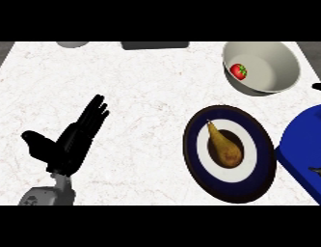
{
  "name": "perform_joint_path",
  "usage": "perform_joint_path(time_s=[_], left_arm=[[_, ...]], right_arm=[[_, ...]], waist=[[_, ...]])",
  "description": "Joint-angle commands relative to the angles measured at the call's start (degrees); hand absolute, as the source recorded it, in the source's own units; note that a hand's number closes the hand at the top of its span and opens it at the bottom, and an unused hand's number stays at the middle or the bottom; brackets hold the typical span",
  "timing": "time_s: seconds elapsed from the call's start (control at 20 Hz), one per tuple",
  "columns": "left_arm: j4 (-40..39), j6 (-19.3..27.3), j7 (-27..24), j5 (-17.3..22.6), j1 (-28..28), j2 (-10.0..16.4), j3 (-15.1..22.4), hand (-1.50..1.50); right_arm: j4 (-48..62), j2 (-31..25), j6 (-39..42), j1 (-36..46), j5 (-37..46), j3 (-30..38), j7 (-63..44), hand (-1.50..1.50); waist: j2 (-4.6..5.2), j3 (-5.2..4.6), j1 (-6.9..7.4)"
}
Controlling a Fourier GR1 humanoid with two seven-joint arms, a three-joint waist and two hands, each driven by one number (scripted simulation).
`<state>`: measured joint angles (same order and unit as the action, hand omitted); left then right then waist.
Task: Pick the tomato from the plate and place it in the bowl
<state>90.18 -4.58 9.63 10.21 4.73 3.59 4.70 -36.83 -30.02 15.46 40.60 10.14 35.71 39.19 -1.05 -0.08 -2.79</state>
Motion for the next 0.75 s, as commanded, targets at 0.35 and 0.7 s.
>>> perform_joint_path(time_s=[0.35, 0.7], left_arm=[[3.4, 0.0, -0.4, 0.4, -4.5, 1.6, -1.6, 0.0], [3.6, 0.8, -0.6, 0.6, -4.2, 0.9, -2.0, 0.0]], right_arm=[[-24.5, 2.9, 16.5, -35.4, -8.6, 2.5, 12.1, 1.5], [-35.6, 8.9, 20.6, -62.1, -7.4, -3.0, 20.8, 1.5]], waist=[[-0.5, -0.12, -2.76], [-0.1, 0.03, -3.6]])
